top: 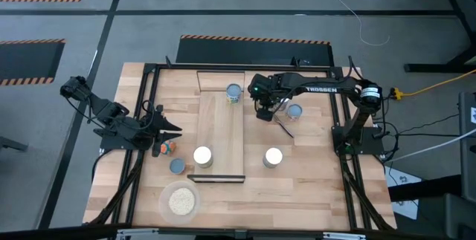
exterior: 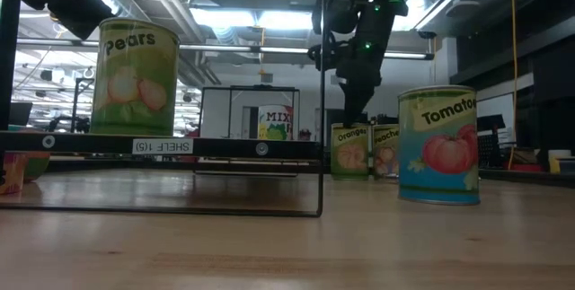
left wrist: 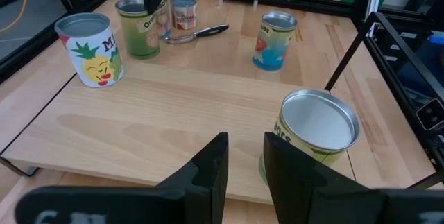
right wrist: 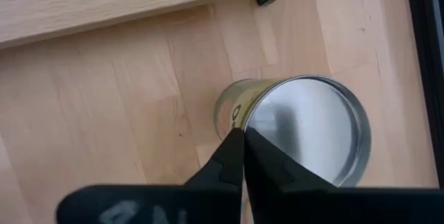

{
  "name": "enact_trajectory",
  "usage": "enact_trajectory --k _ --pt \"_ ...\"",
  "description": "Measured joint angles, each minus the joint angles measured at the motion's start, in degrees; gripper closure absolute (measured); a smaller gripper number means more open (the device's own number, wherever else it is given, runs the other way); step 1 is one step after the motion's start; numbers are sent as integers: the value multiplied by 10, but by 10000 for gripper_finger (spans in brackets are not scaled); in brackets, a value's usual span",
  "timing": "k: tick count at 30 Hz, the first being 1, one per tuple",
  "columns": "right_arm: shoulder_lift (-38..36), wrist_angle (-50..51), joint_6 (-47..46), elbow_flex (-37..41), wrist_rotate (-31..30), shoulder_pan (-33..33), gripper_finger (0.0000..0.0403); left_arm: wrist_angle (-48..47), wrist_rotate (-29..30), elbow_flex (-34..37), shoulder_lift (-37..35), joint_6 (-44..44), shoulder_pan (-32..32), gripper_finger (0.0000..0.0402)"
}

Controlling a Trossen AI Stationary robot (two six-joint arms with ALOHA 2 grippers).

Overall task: Pick and place cans onto a shelf
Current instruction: Put the large canned oranges on the shelf

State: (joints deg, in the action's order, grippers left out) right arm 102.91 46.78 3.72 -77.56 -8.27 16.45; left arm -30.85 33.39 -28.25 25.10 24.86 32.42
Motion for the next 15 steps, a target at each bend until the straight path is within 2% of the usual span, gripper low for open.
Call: enact_trajectory --k 7,15 --pt "5 6 13 -19 8 0 399 0 0 0 0 0 0 316" --pt "5 117 -5 -109 7 -14 401 0 0 0 0 0 0 316"
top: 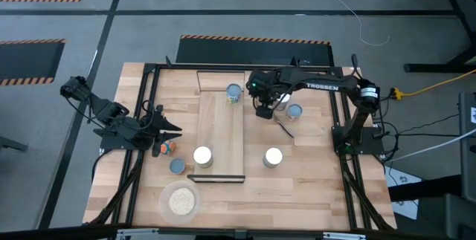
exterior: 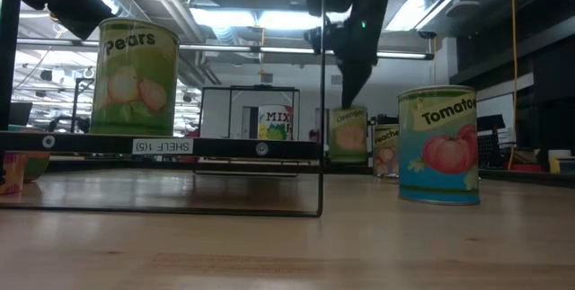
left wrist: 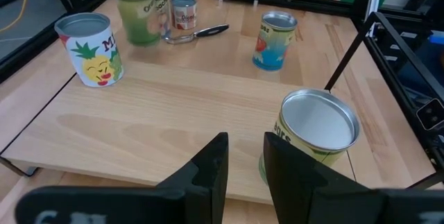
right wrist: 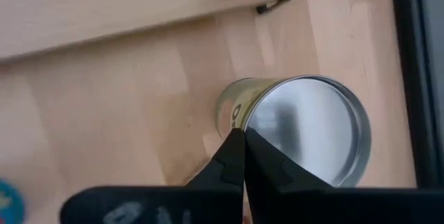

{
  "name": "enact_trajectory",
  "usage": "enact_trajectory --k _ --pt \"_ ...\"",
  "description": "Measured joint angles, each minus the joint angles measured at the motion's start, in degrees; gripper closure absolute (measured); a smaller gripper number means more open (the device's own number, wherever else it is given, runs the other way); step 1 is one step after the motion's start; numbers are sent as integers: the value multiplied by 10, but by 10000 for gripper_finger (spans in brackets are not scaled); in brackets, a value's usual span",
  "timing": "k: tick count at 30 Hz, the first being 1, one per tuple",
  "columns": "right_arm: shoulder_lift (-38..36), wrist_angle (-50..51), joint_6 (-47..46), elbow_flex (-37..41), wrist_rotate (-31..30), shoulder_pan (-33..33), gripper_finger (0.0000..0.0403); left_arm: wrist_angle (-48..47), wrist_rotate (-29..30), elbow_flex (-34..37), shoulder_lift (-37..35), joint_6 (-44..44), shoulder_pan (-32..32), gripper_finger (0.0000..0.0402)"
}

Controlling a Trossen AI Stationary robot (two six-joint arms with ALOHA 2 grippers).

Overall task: Pick and place cans onto a shelf
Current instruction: Put the large canned oranges on the shelf

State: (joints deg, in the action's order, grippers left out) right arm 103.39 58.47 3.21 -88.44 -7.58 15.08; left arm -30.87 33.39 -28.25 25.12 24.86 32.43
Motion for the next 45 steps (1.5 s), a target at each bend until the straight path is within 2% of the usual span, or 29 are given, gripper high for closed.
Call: enact_trajectory --k 5,9,13,24,33,45 --pt "-2 87 -51 -76 13 -31 401 0 0 0 0 0 0 316" --pt "-3 111 -106 -133 28 -77 402 0 0 0 0 0 0 316" --pt "-4 81 -146 -167 29 -136 402 0 0 0 0 0 0 316" --pt "15 -35 -191 -171 28 -264 402 0 0 0 0 0 0 316" --pt "80 -73 -197 -171 27 -301 403 1 0 0 0 0 0 316" --pt "124 -92 -197 -171 27 -303 403 0 0 0 0 0 0 316"
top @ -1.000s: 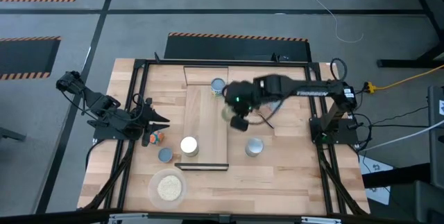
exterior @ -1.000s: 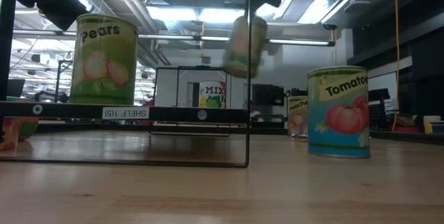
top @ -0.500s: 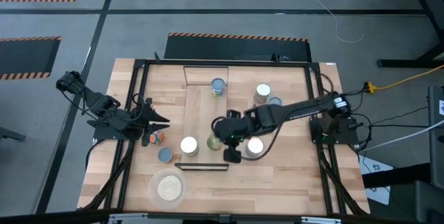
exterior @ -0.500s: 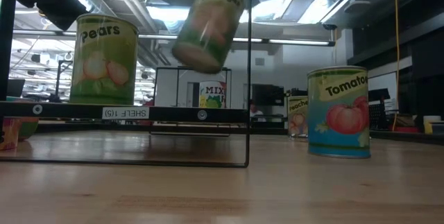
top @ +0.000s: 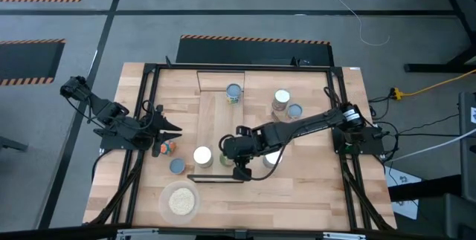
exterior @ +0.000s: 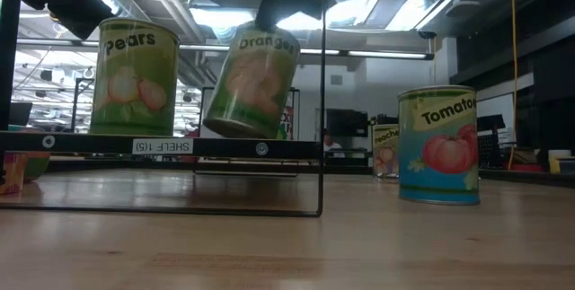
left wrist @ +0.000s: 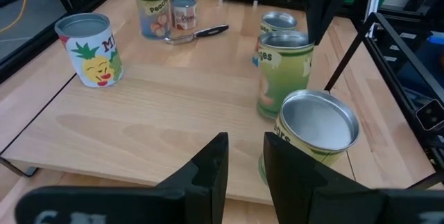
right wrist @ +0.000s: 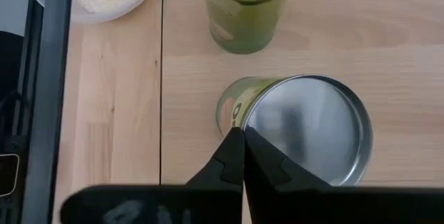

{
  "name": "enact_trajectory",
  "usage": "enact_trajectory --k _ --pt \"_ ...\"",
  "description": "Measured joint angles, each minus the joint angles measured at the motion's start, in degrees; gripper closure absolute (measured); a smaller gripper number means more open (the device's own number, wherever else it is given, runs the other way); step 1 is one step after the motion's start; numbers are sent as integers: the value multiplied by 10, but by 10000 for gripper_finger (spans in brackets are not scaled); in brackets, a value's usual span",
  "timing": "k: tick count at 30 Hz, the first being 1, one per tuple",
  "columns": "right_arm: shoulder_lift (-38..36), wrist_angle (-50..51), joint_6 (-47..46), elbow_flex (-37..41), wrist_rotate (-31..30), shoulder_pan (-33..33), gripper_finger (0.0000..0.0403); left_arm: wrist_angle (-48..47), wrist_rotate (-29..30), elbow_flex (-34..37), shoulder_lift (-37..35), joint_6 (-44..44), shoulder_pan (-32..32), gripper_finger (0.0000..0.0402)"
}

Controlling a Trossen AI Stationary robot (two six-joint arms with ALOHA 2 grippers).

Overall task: Pick and place cans onto a shelf
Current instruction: Put the large canned oranges on the shelf

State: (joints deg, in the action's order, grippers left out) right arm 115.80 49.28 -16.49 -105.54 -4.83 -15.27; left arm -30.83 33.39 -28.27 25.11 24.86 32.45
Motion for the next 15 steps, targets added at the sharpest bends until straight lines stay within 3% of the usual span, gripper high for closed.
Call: enact_trajectory --k 15 --pt "1 -6 2 0 4 0 394 0 0 0 0 0 0 316"
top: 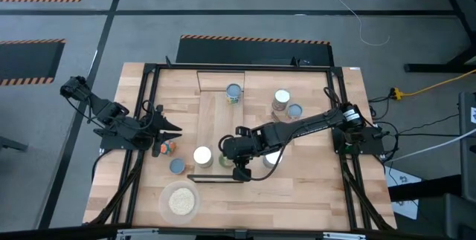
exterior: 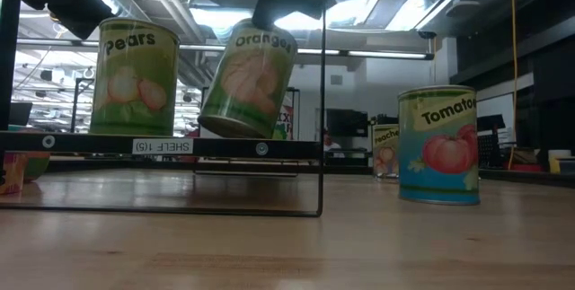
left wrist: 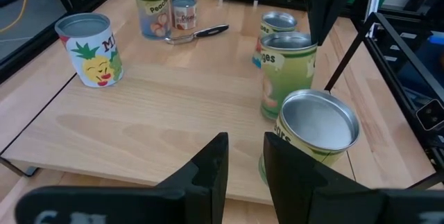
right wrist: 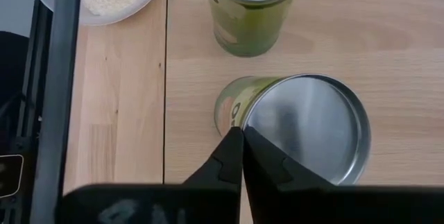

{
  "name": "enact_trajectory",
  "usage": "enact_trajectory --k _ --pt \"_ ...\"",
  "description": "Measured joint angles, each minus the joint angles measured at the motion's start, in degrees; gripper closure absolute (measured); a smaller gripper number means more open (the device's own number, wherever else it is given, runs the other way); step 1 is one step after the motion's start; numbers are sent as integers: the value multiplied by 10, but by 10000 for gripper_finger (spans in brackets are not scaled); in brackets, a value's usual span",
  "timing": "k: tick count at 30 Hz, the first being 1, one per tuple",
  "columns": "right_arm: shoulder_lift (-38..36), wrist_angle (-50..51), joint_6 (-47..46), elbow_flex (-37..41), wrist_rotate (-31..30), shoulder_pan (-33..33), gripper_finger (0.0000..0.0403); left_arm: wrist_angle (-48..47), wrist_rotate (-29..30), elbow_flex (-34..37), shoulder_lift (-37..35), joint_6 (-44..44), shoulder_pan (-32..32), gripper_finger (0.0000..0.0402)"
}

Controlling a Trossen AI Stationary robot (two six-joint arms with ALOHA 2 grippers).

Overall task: Pick and place cans onto a shelf
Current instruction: Put the large canned oranges on the shelf, then put the small canned oranges on the shelf

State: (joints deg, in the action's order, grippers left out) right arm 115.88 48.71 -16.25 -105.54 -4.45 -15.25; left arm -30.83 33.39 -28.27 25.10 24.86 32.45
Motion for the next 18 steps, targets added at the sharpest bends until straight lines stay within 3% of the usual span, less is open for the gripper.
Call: enact_trajectory --k 18 --pt "0 -14 -1 0 1 0 350 0 0 0 0 0 0 316"
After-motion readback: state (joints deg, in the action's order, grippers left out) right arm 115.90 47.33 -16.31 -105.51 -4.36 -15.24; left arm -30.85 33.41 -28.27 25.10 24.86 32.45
